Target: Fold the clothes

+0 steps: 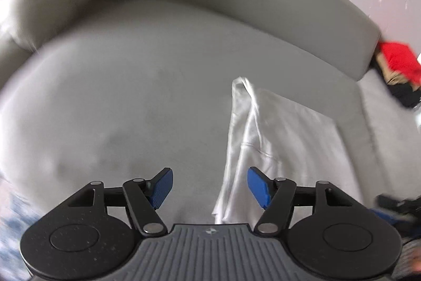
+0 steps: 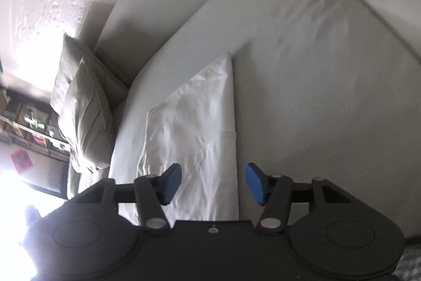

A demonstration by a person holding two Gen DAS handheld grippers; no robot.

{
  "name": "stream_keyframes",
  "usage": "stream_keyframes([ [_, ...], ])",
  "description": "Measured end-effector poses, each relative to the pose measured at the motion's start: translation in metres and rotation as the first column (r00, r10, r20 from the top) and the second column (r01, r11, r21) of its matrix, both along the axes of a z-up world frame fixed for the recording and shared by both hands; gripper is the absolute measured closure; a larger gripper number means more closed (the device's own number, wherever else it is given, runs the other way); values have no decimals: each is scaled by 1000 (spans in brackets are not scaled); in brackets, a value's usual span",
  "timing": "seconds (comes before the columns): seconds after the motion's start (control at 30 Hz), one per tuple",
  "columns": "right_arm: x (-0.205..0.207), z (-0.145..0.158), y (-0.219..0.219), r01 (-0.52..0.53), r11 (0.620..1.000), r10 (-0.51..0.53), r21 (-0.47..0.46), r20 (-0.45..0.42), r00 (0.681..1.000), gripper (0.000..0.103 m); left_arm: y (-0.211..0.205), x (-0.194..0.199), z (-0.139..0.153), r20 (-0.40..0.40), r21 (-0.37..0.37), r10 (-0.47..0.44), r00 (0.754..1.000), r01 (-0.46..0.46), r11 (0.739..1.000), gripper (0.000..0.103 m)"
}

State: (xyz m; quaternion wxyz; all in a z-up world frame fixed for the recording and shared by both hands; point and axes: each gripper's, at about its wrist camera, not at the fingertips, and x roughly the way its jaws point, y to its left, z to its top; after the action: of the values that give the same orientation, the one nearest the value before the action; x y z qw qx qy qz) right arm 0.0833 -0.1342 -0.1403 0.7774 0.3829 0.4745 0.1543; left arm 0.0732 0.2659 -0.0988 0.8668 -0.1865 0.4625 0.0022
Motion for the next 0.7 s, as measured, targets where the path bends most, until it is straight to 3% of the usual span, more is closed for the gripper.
stream_keyframes([
  [0.23, 18, -18, -4, -7, 998, 9, 68, -39, 999, 54, 5, 30, -24, -49, -178, -111, 993, 101, 979, 41],
  [0.43, 27, -25, -10, -18, 995, 24, 97, -53, 998, 62, -2, 49, -37, -79, -328, -243, 967, 204, 922, 42],
  [0.5, 32, -27, -11, -19, 994, 26, 108, -62, 998, 66, 0, 58, -43, -91, -378, -250, 964, 199, 904, 42],
  [0.57, 42, -33, -10, -15, 992, 24, 129, -74, 997, 69, -1, 69, -48, -97, -414, -251, 963, 191, 890, 42],
  [0.7, 63, -46, -11, 32, 983, -14, 179, -99, 995, 72, -14, 86, -51, -88, -416, -275, 957, 215, 883, 41],
])
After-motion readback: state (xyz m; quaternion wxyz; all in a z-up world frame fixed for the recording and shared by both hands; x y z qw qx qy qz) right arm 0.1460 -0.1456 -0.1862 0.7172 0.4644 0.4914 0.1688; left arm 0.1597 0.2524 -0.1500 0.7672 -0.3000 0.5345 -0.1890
